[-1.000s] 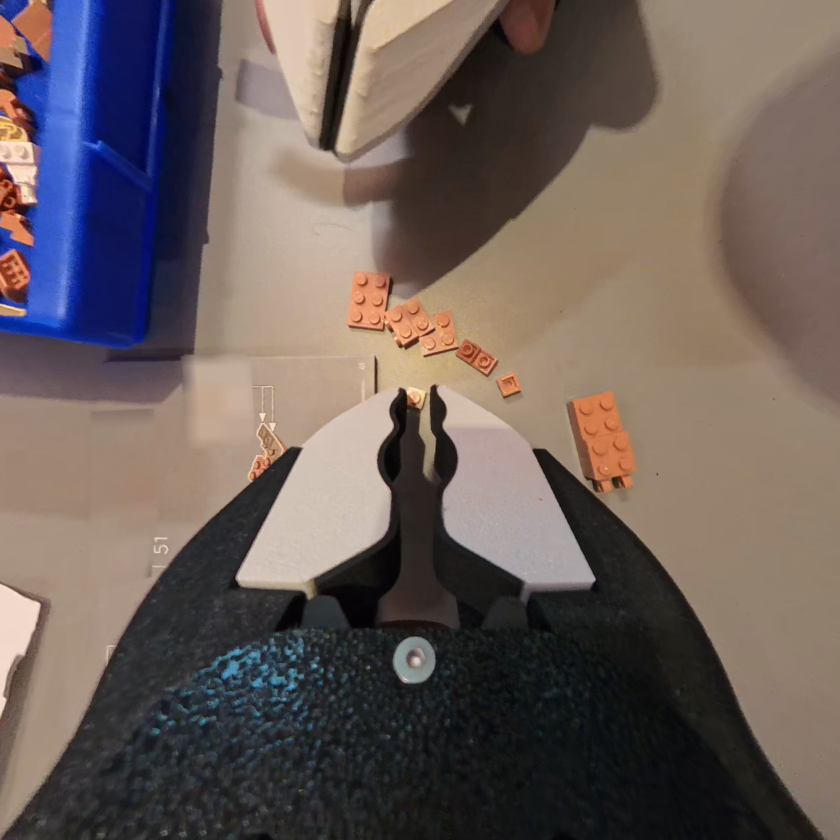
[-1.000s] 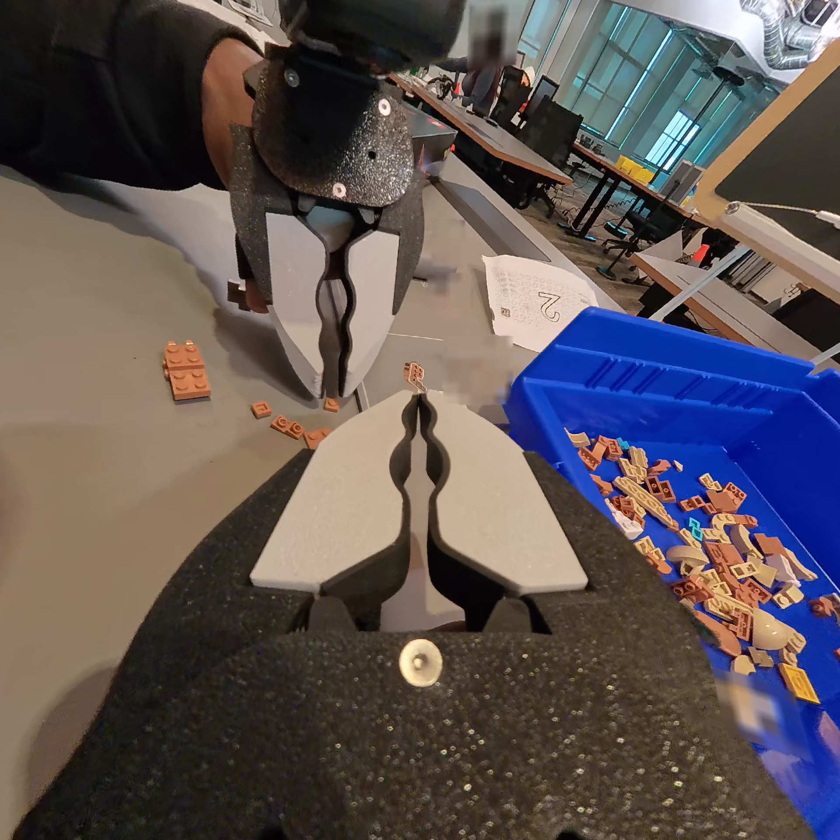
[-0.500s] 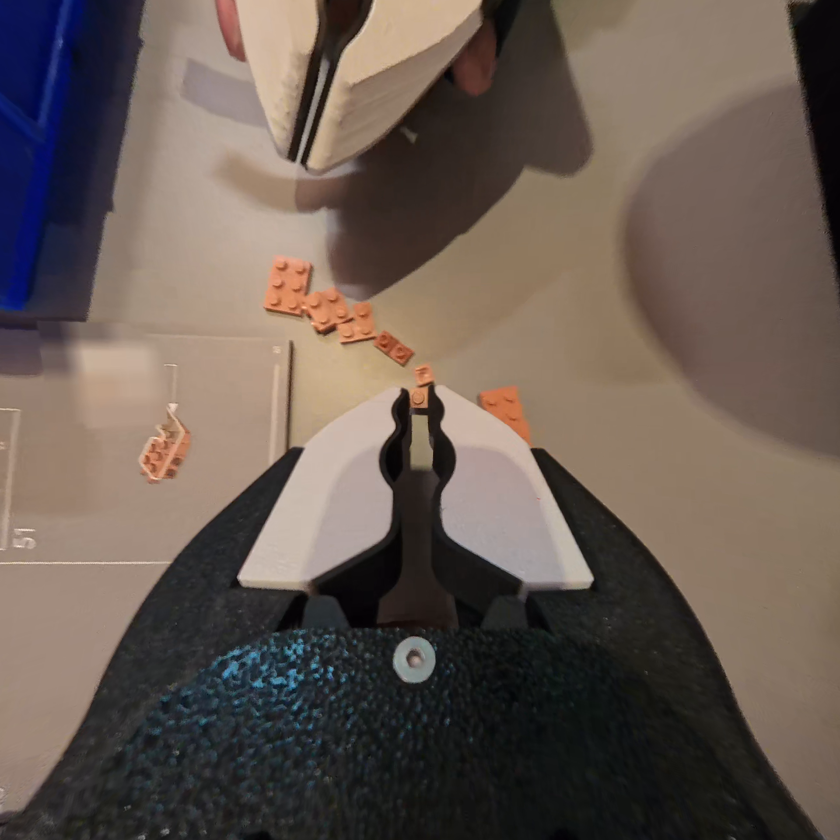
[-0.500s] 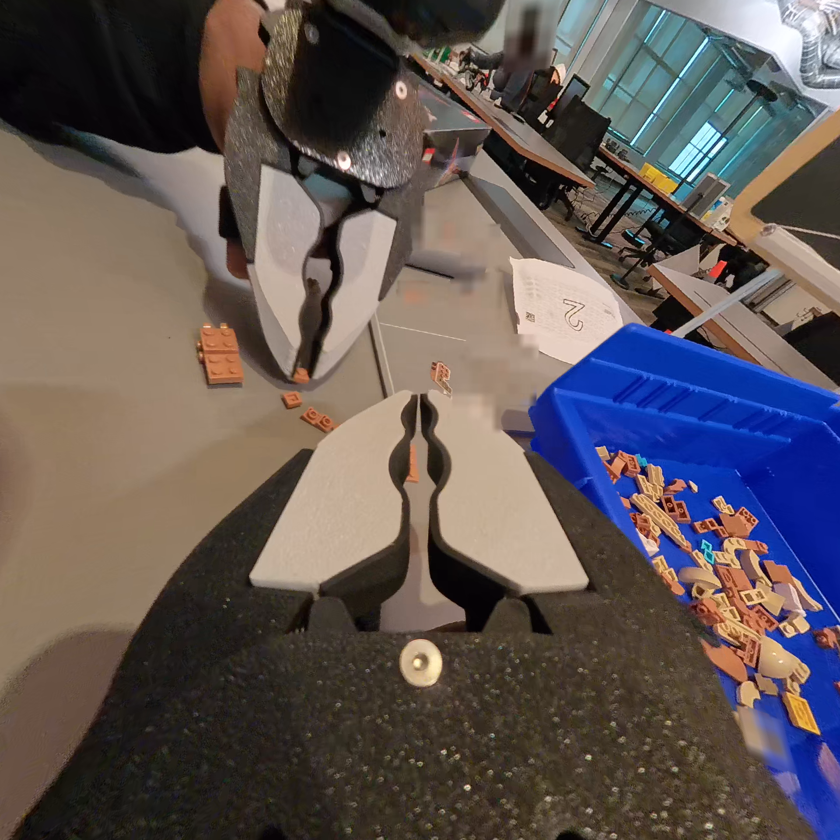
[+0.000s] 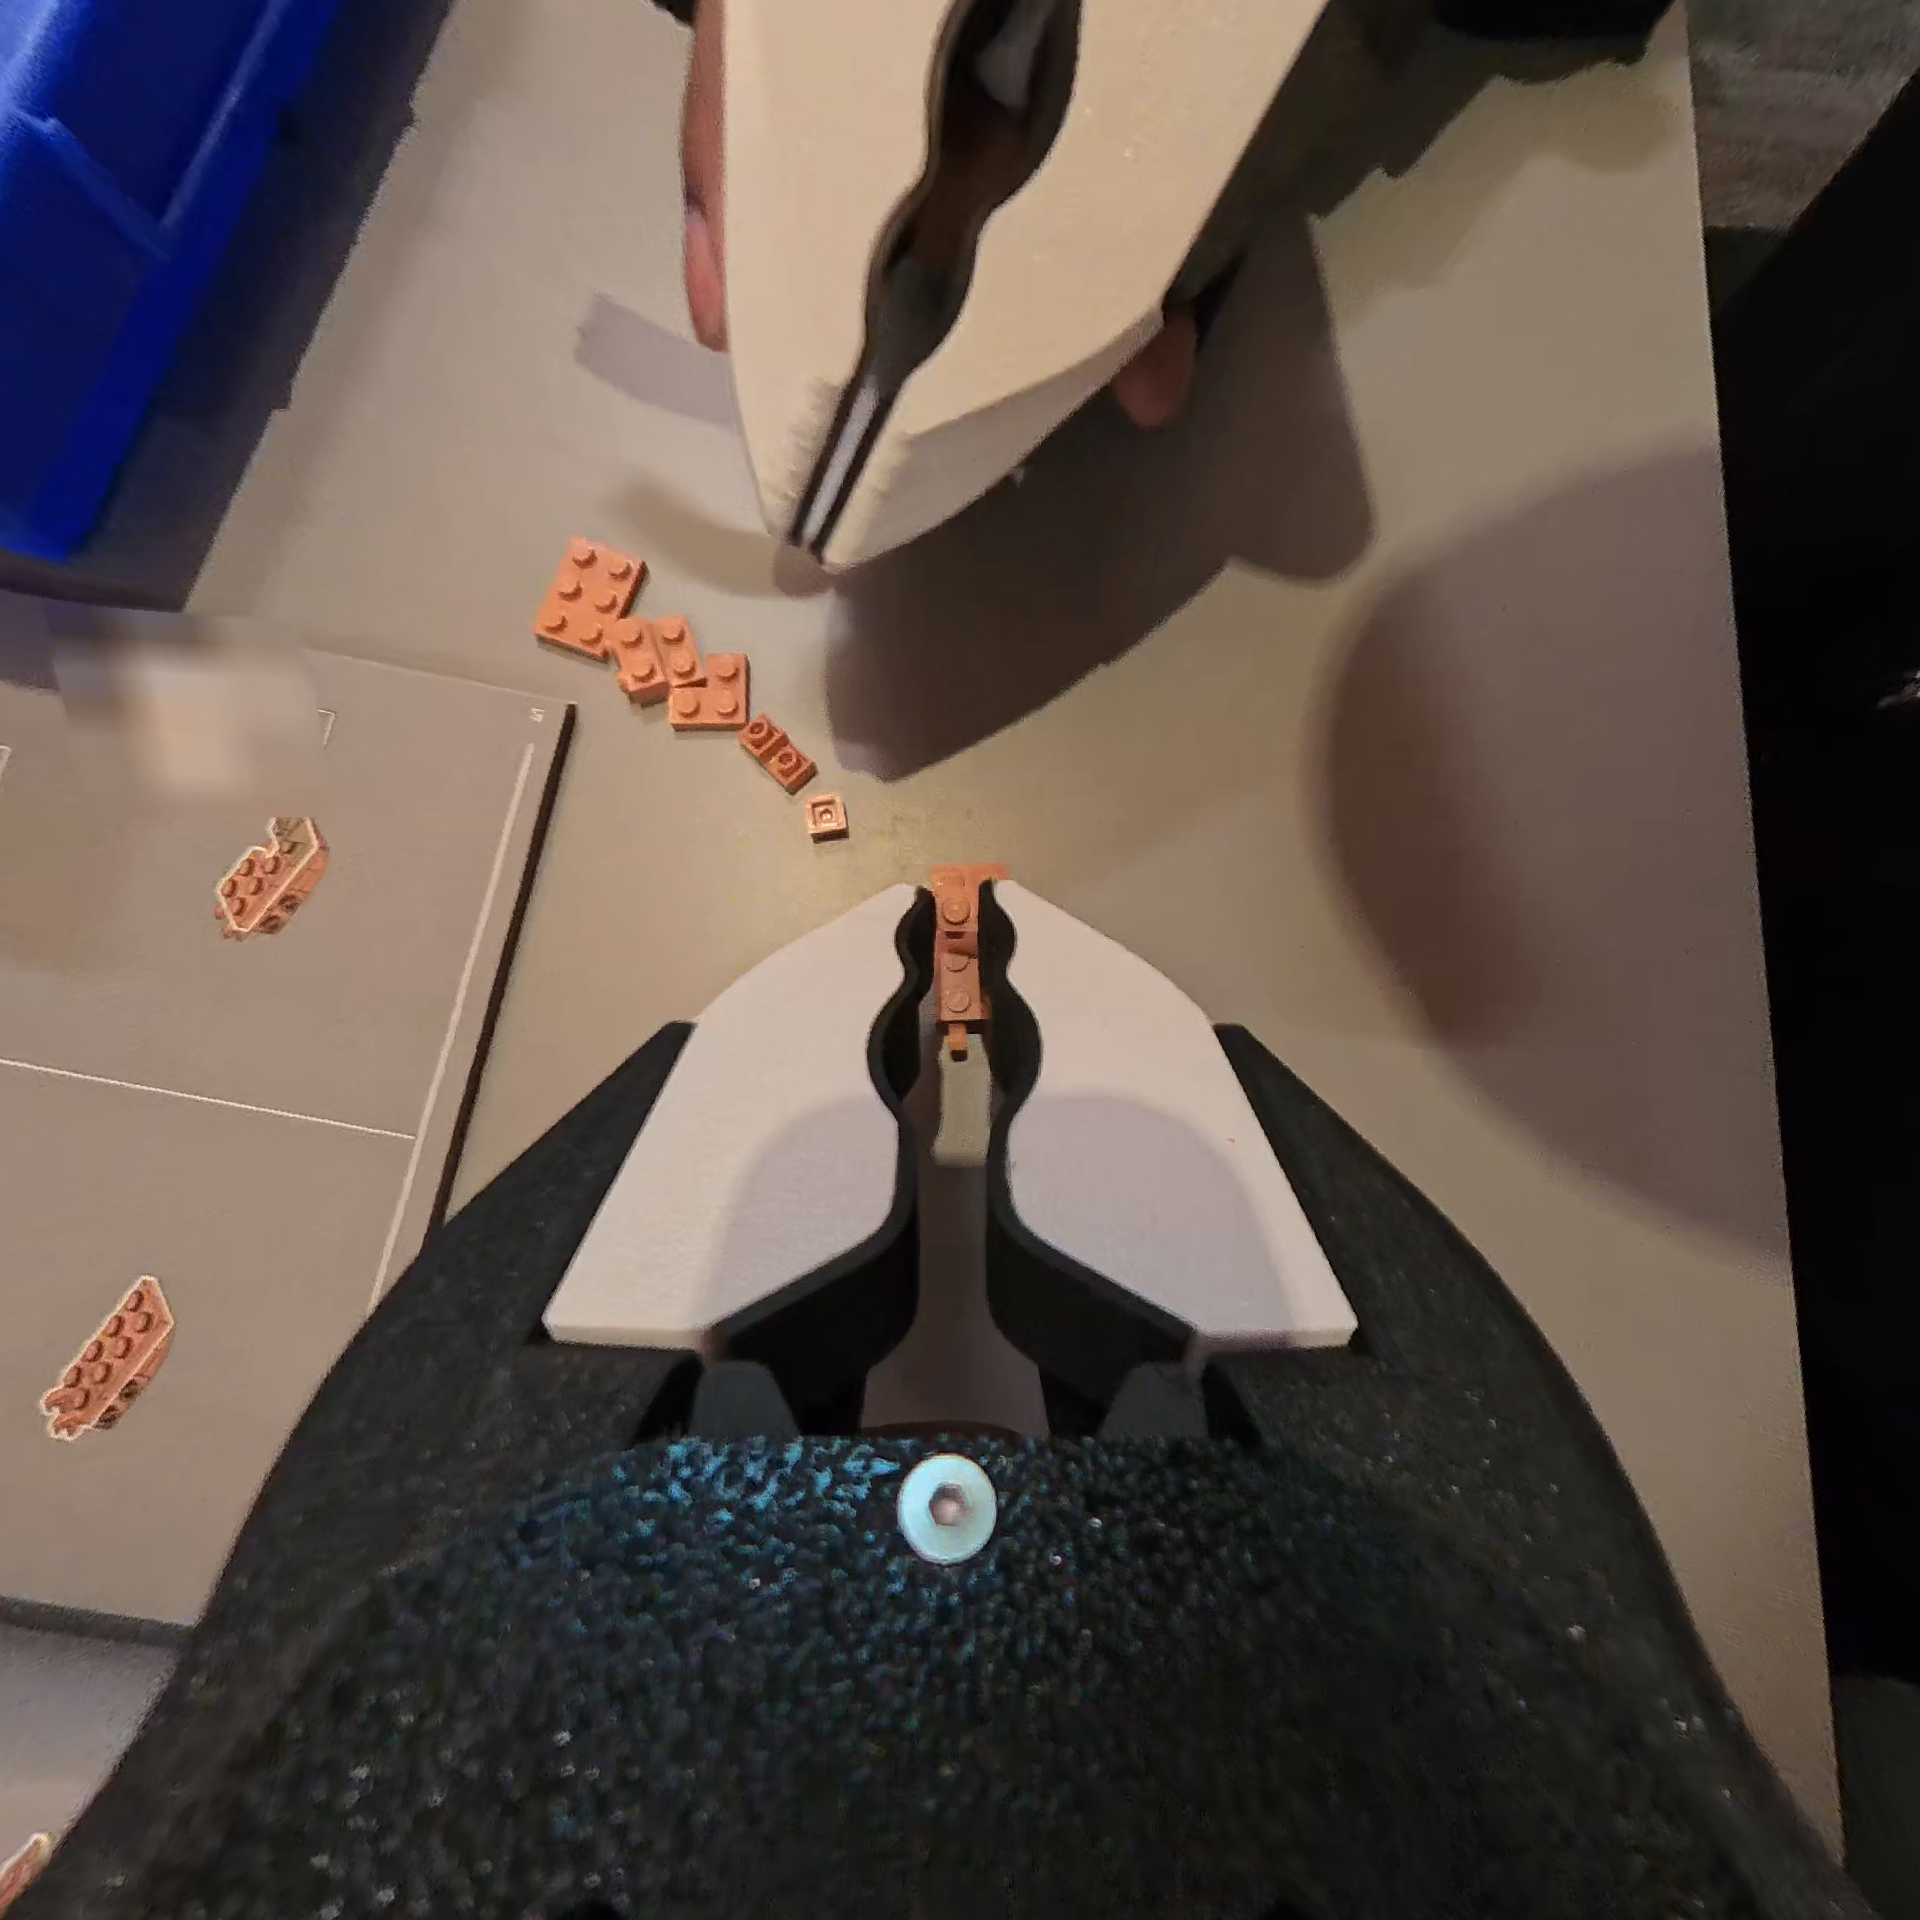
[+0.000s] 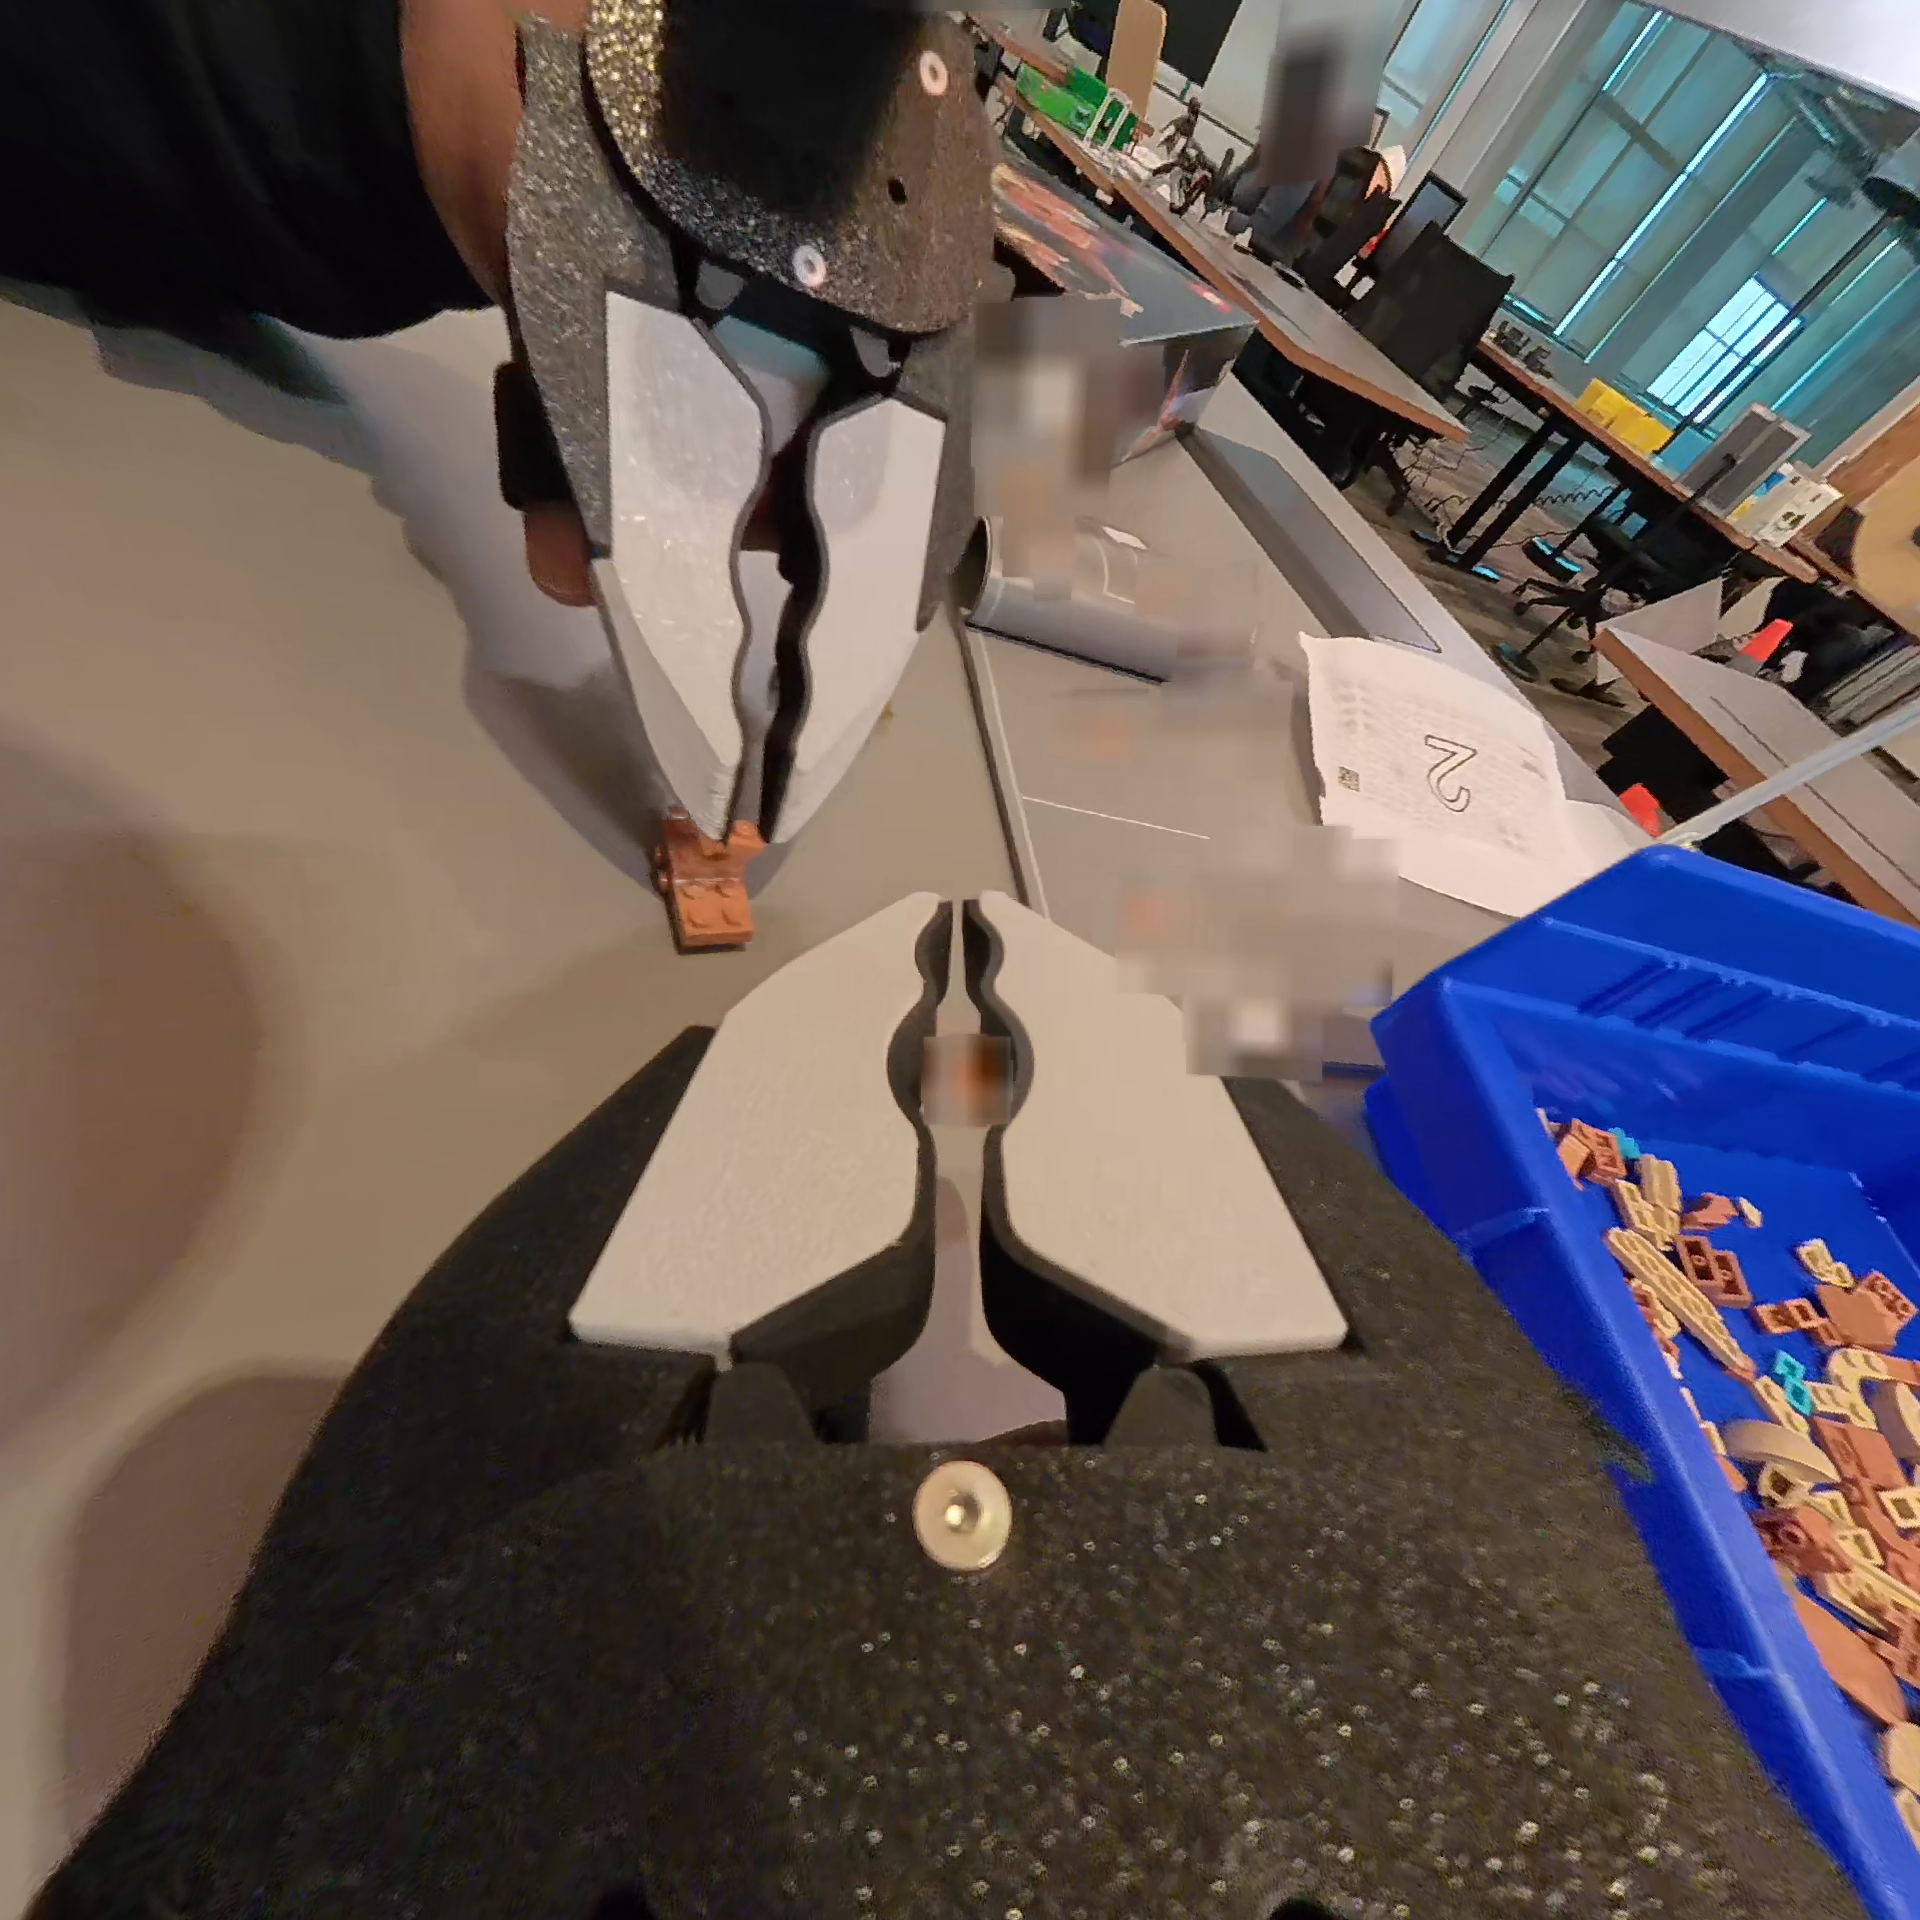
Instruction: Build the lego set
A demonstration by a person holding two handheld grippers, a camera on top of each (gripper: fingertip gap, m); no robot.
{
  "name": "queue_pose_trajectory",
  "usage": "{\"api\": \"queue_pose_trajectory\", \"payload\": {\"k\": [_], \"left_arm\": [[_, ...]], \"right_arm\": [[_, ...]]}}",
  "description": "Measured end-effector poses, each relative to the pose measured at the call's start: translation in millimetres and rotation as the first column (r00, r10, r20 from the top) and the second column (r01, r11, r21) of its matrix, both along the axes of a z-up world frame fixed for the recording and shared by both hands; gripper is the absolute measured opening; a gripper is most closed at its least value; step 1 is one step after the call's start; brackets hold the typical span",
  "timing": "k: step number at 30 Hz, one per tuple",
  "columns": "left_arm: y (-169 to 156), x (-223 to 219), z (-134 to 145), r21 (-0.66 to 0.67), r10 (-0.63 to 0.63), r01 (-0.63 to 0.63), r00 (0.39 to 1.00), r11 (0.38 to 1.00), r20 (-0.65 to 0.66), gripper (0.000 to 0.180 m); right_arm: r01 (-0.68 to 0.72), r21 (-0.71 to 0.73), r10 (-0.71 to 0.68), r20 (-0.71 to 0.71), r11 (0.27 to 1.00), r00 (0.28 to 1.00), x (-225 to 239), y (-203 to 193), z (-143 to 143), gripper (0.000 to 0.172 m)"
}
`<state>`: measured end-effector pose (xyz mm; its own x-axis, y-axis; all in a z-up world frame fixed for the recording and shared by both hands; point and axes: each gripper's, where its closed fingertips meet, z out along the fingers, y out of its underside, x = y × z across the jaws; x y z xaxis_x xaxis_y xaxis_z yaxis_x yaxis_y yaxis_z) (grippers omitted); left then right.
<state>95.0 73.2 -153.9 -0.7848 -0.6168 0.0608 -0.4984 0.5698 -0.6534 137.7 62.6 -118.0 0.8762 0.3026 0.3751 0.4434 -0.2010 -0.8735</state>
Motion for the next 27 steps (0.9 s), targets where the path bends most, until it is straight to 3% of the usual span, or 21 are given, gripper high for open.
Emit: {"api": "queue_pose_trajectory", "payload": {"k": [9, 15, 27], "left_arm": [[1.6, -1.3, -1.4, 0.03, 0.004, -0.004, 1.0, 1.0, 0.015, 0.007], [-3.3, -5.9, -7.4, 0.12, -0.024, 0.021, 1.0, 0.993, 0.02, 0.007], [-4.4, -5.9, -12.1, 0.163, -0.025, 0.021, 0.999, 0.986, 0.023, 0.008]], "right_arm": [[0.005, -0.077, -0.006, -0.004, 0.997, 1.0, -11.6, 3.0, -10.1, 0.0], [0.006, -0.089, -0.007, -0.014, 0.996, 1.0, -10.1, 2.5, -10.9, 0.0], [-0.006, -0.139, 0.013, 0.053, 0.99, 0.999, -15.7, 3.9, -21.6, 0.004]]}}
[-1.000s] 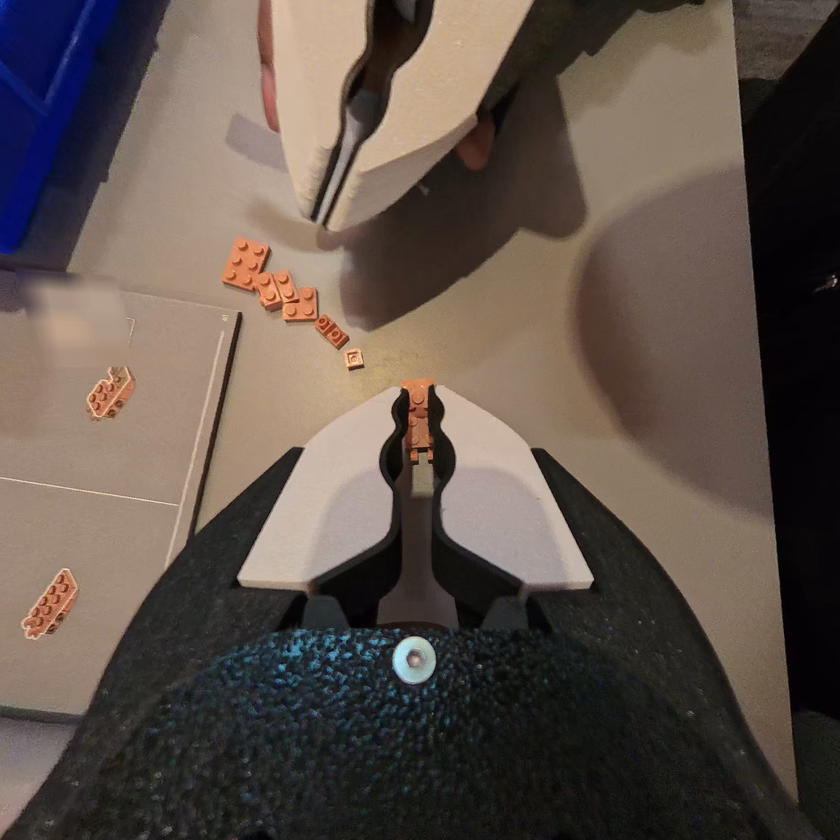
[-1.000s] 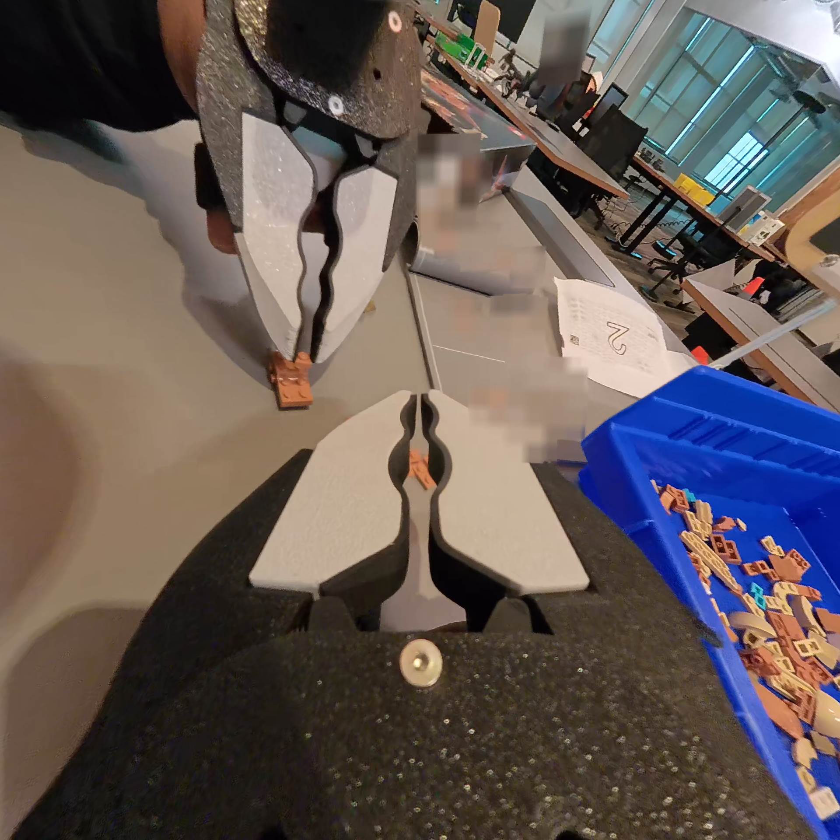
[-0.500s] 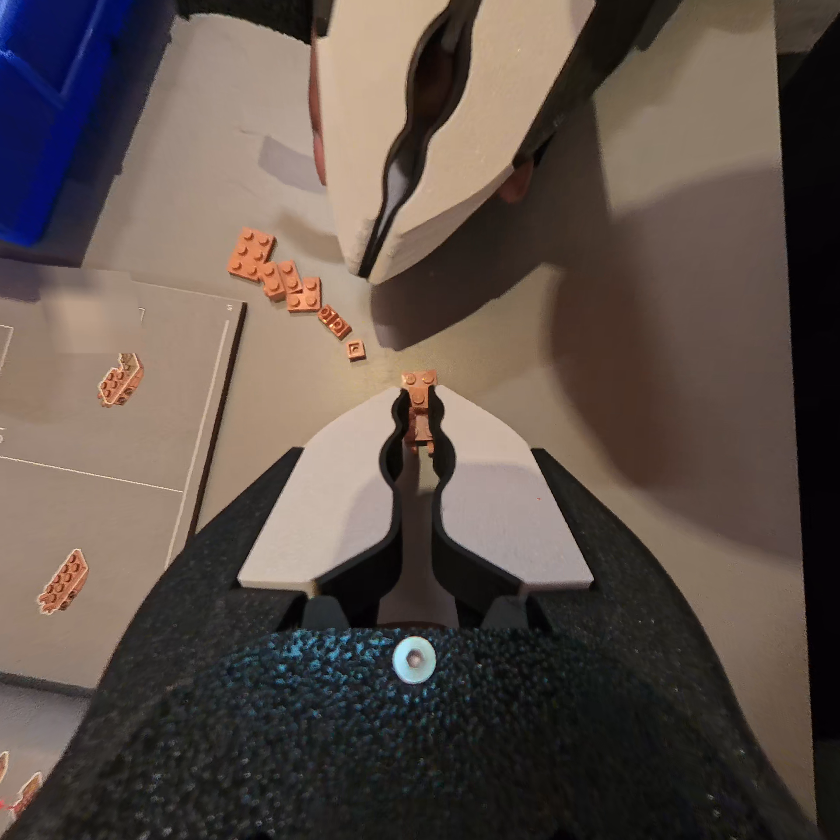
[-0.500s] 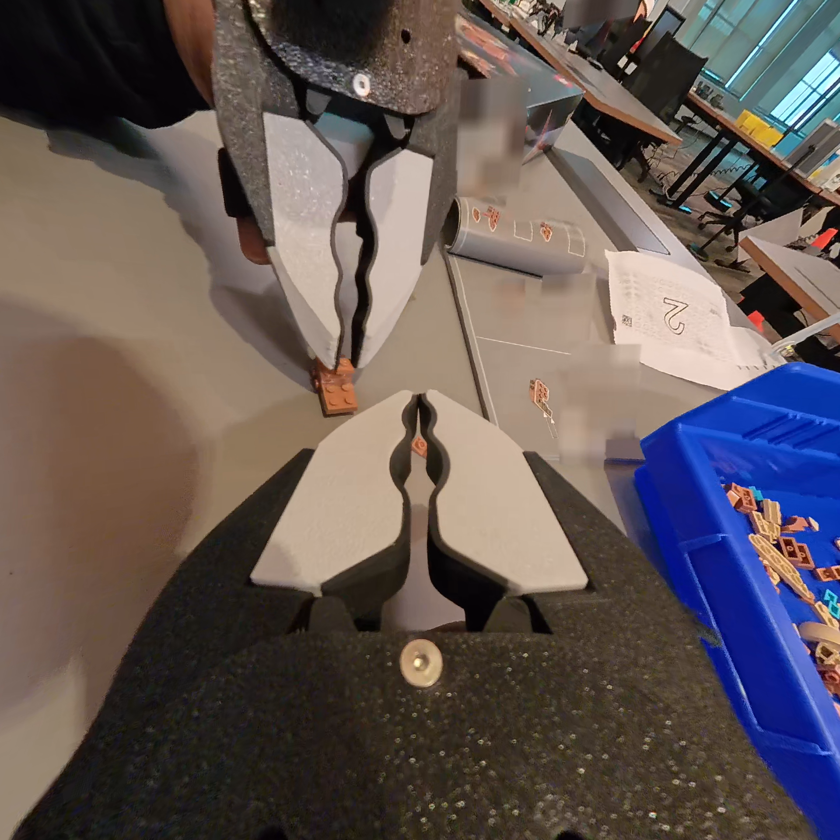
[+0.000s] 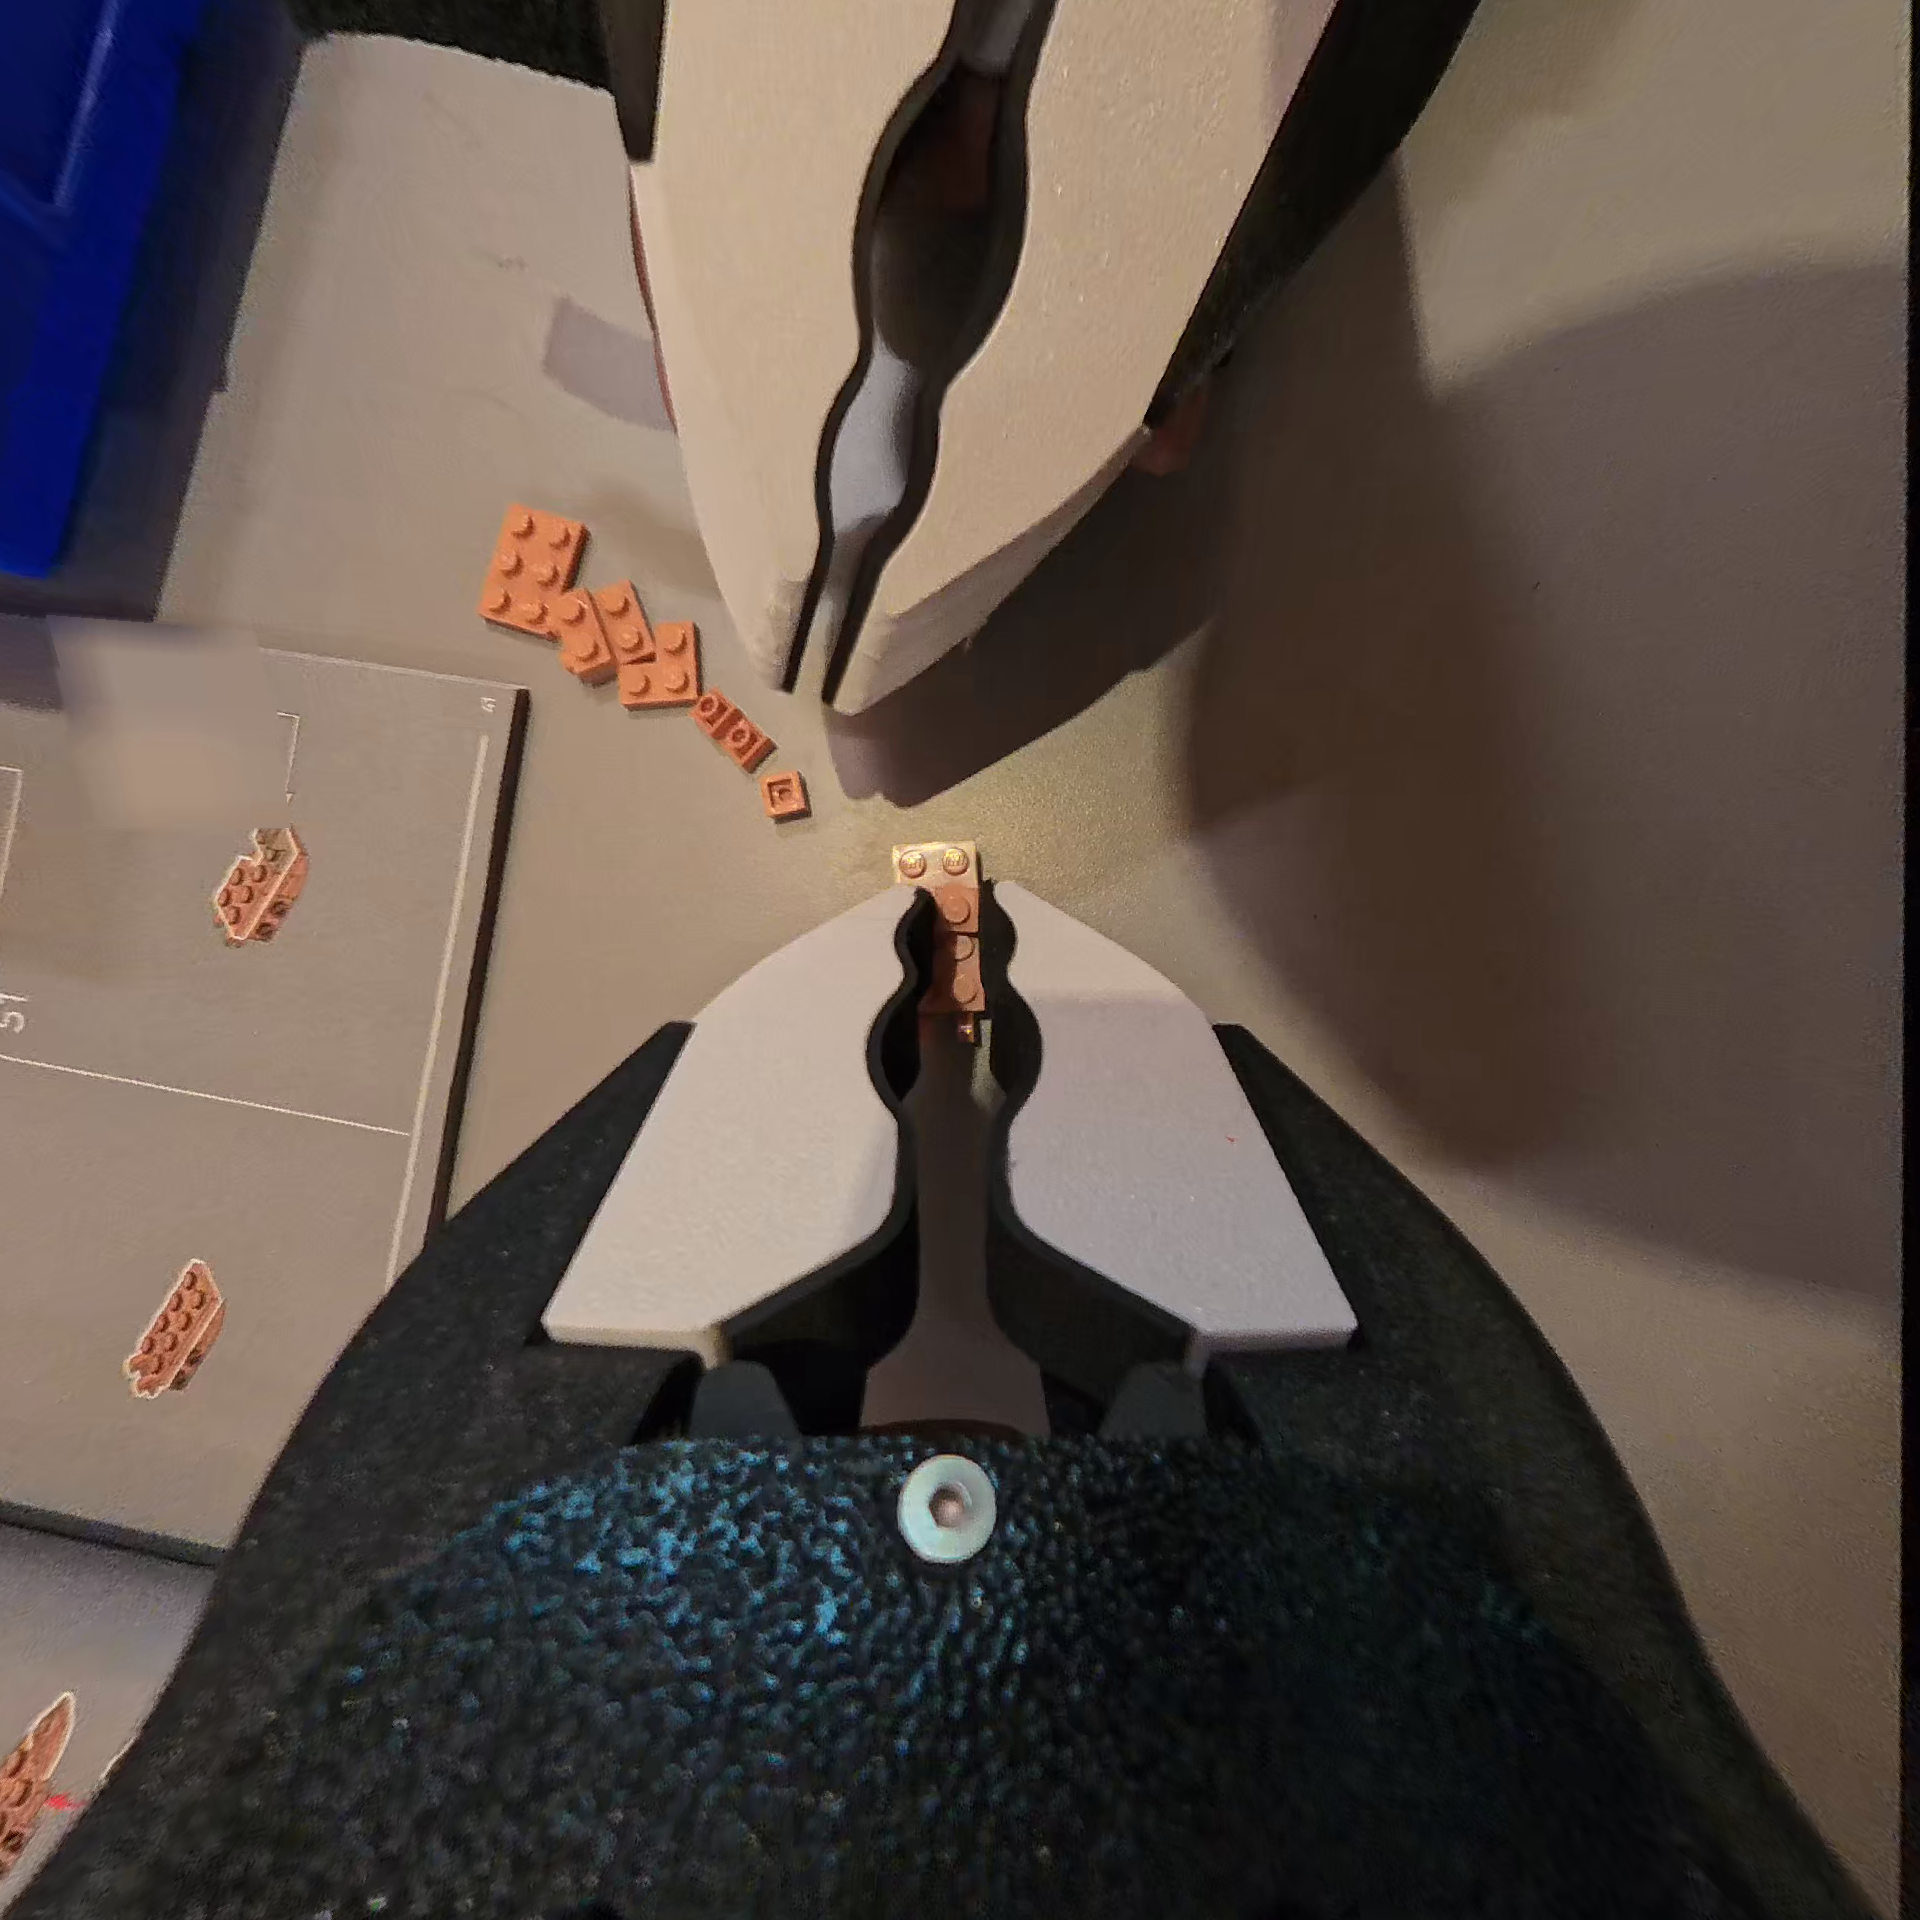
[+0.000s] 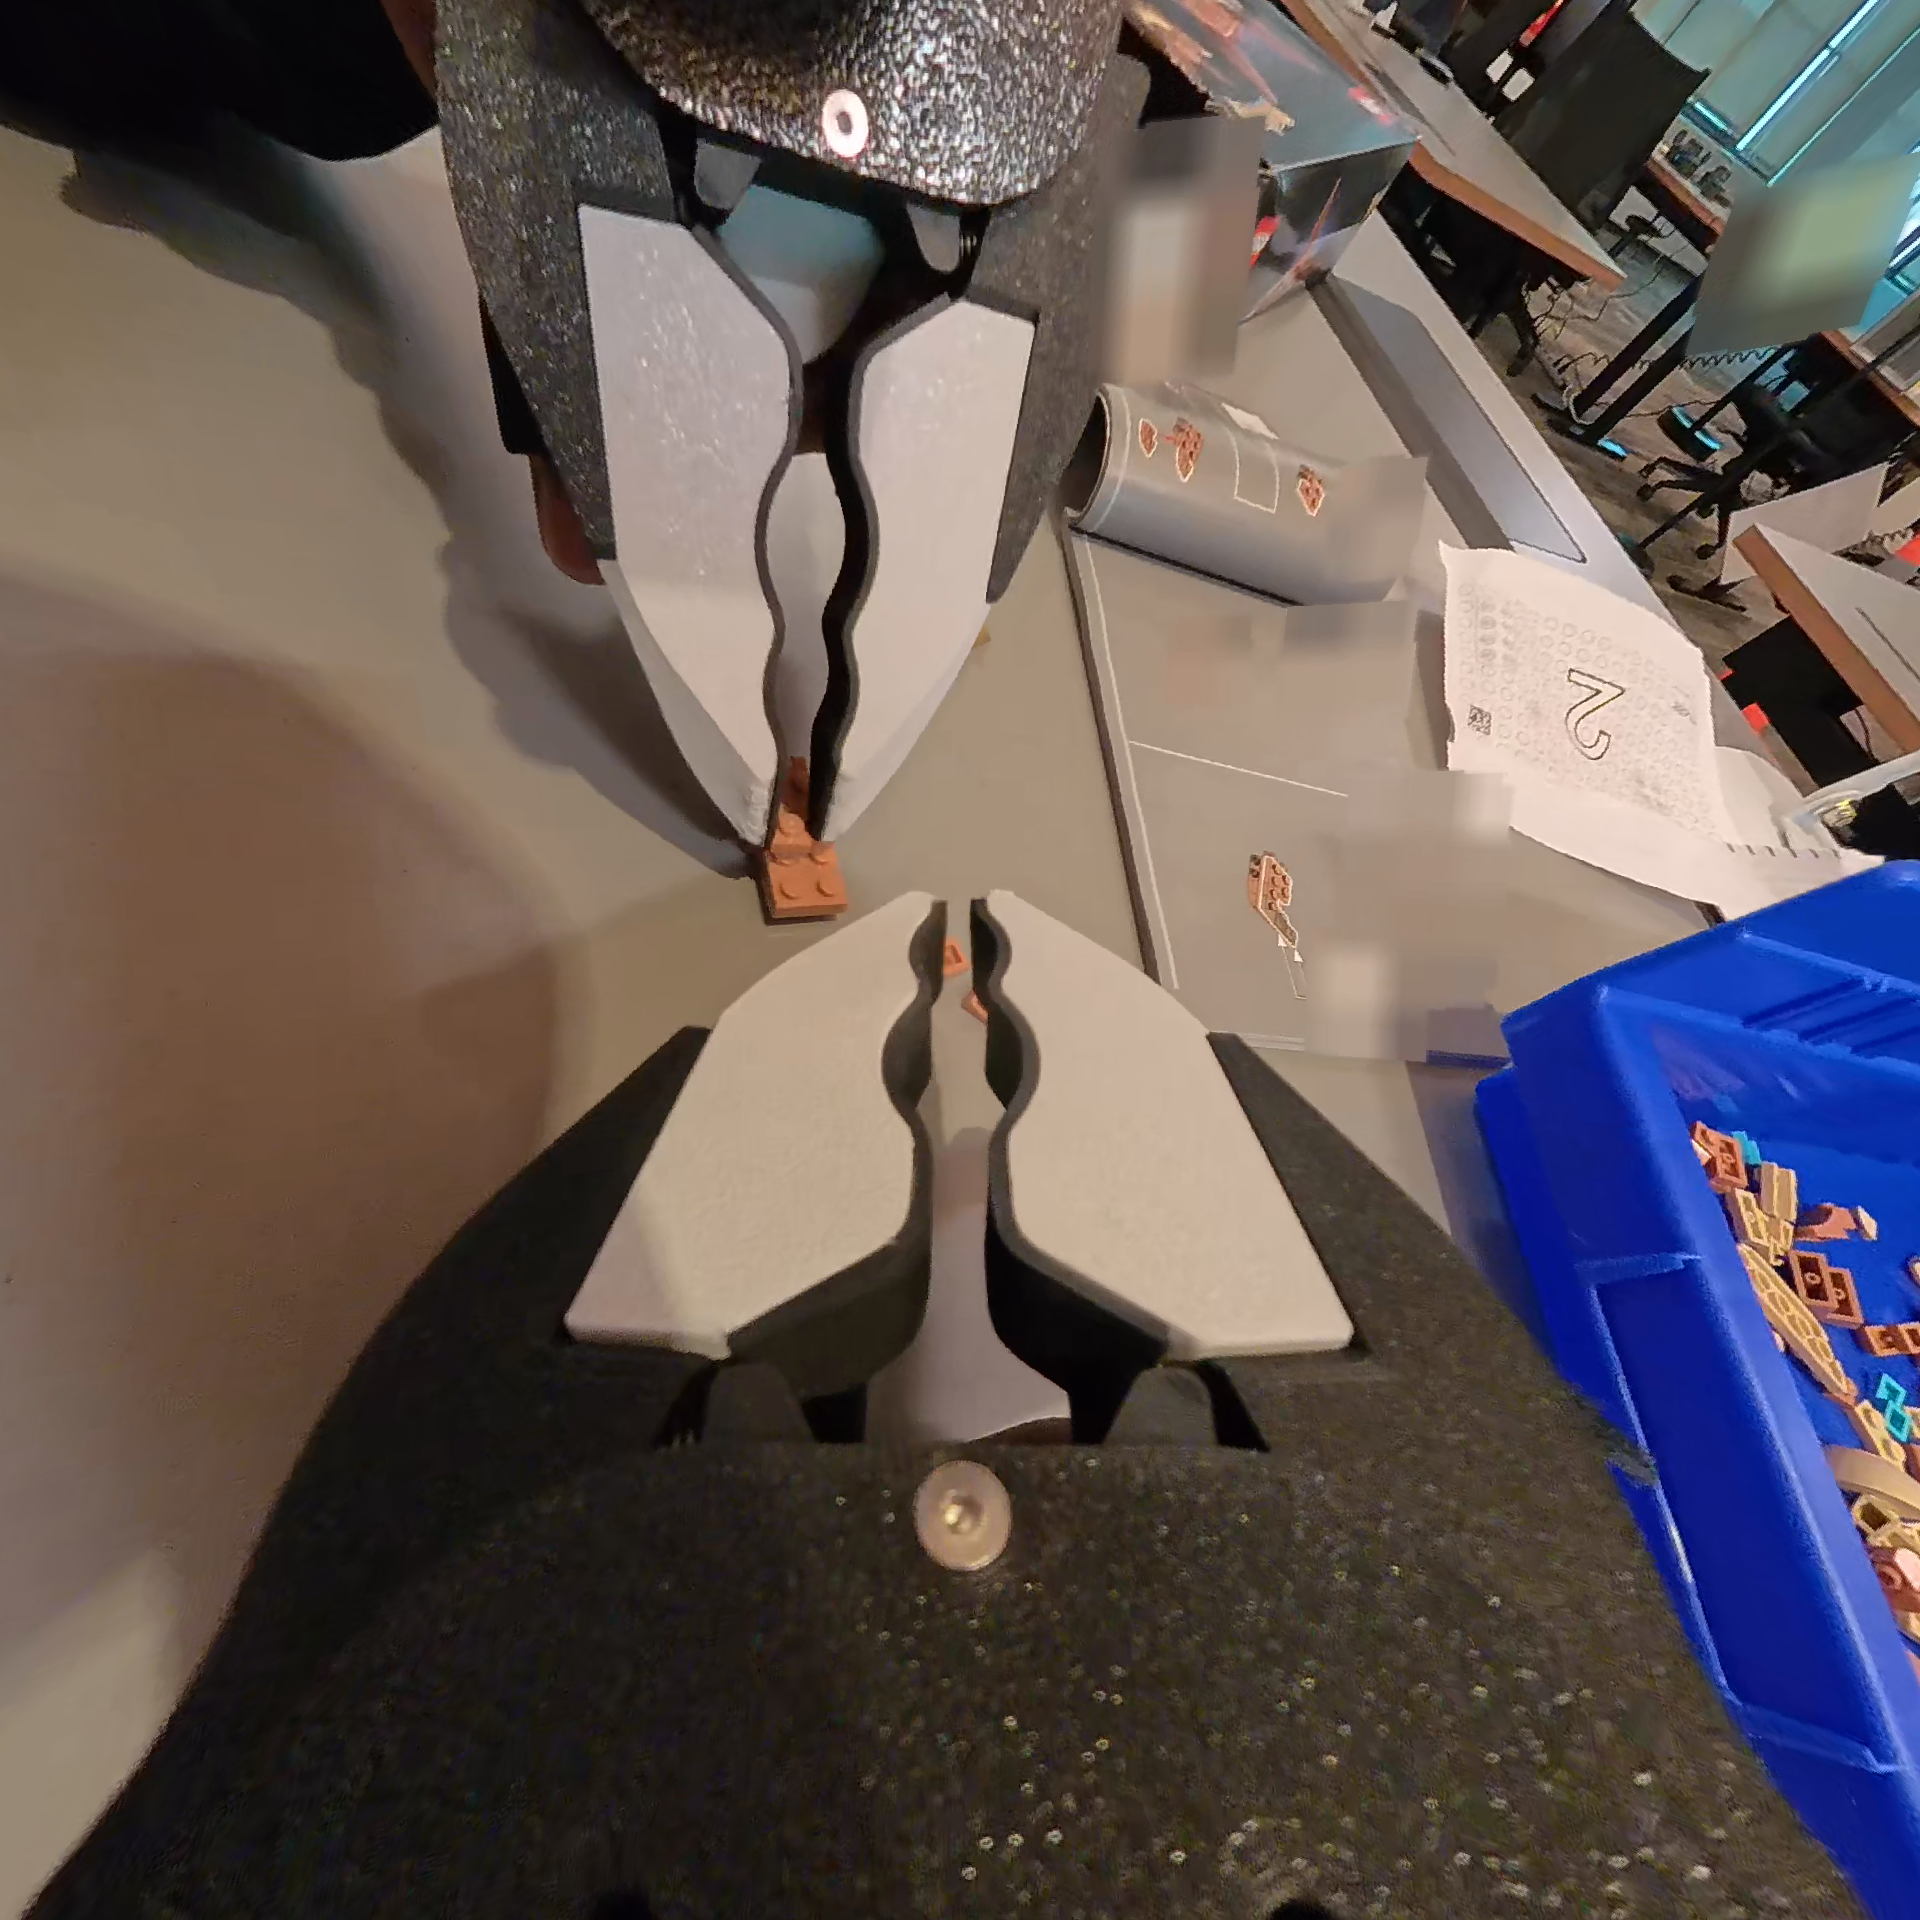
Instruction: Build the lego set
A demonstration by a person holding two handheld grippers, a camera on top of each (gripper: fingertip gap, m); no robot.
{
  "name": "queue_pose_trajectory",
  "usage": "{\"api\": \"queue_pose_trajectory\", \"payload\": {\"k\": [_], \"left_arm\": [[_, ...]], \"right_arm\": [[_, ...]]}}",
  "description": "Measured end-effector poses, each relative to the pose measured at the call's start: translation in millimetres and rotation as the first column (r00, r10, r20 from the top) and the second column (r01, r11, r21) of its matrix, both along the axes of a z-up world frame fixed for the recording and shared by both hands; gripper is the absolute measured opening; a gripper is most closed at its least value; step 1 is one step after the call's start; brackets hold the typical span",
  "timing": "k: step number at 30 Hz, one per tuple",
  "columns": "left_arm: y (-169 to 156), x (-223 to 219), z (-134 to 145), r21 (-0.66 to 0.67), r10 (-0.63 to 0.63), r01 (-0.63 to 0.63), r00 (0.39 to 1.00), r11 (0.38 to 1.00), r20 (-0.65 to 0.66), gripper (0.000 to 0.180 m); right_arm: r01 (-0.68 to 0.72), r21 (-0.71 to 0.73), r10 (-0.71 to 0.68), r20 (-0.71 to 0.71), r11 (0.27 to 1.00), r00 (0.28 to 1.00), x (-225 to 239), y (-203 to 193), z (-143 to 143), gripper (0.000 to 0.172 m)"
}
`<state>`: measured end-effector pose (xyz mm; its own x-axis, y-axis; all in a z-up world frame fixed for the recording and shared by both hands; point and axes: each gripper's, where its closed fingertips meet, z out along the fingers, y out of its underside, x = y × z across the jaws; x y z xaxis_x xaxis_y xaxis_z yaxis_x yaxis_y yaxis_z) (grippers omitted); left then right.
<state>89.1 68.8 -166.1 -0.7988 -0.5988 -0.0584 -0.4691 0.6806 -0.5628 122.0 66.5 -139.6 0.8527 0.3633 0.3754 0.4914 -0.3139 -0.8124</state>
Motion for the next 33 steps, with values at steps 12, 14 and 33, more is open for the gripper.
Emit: {"api": "queue_pose_trajectory", "payload": {"k": [12, 14, 33], "left_arm": [[0.0, 1.0, -2.5, 0.03, 0.013, -0.013, 1.0, 0.999, 0.0, 0.008], [0.4, 0.7, -3.2, 0.039, 0.013, -0.013, 1.0, 0.999, -0.001, 0.008], [2.4, -0.7, -1.4, 0.048, 0.01, -0.01, 1.0, 0.999, 0.003, 0.012]], "right_arm": [[-0.025, -0.029, 0.027, 0.078, 0.999, 0.997, -5.6, -1.3, -8.2, 0.007], [-0.025, -0.029, 0.027, 0.075, 0.999, 0.997, -5.6, -1.4, -8.1, 0.007], [-0.026, -0.029, 0.027, 0.04, 0.999, 0.999, -5.1, -2.2, -6.4, 0.007]]}}
